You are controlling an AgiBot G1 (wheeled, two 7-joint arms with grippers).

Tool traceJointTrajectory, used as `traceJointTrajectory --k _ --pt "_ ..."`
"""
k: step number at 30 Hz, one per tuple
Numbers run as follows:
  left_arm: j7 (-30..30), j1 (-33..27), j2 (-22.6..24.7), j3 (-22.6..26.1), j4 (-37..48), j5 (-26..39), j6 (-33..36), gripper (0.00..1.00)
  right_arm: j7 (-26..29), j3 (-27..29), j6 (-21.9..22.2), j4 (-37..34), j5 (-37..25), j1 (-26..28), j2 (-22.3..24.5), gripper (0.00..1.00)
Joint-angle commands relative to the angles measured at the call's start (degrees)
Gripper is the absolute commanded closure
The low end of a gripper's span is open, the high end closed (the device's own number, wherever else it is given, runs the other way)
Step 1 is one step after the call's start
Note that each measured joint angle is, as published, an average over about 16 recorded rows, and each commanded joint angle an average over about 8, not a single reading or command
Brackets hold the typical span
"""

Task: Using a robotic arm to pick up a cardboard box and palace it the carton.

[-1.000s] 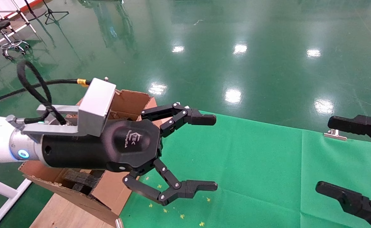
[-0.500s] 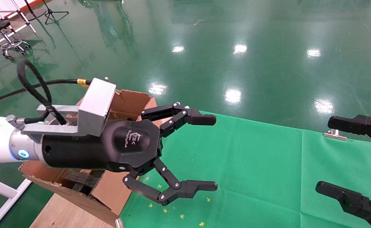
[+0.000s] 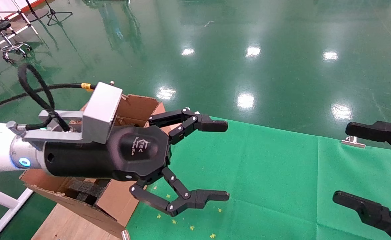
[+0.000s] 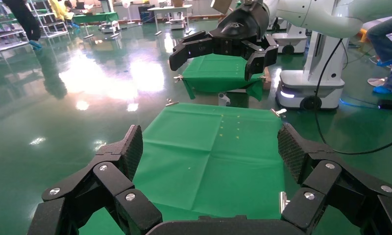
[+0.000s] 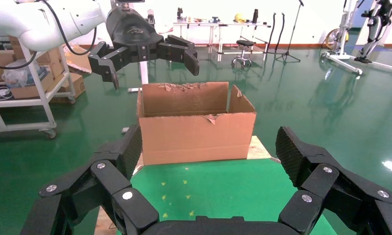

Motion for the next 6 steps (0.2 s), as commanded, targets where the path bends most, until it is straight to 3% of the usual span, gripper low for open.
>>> traceJointTrajectory --k 1,6 --pt "0.0 0.0 0.0 0.0 0.0 0.0 0.0 0.0 0.0 0.0 0.0 0.0 0.0 0.0 0.0 0.0" --pt "0.0 0.0 0.0 0.0 0.0 0.0 0.0 0.0 0.0 0.0 0.0 0.0 0.0 0.0 0.0 0.0"
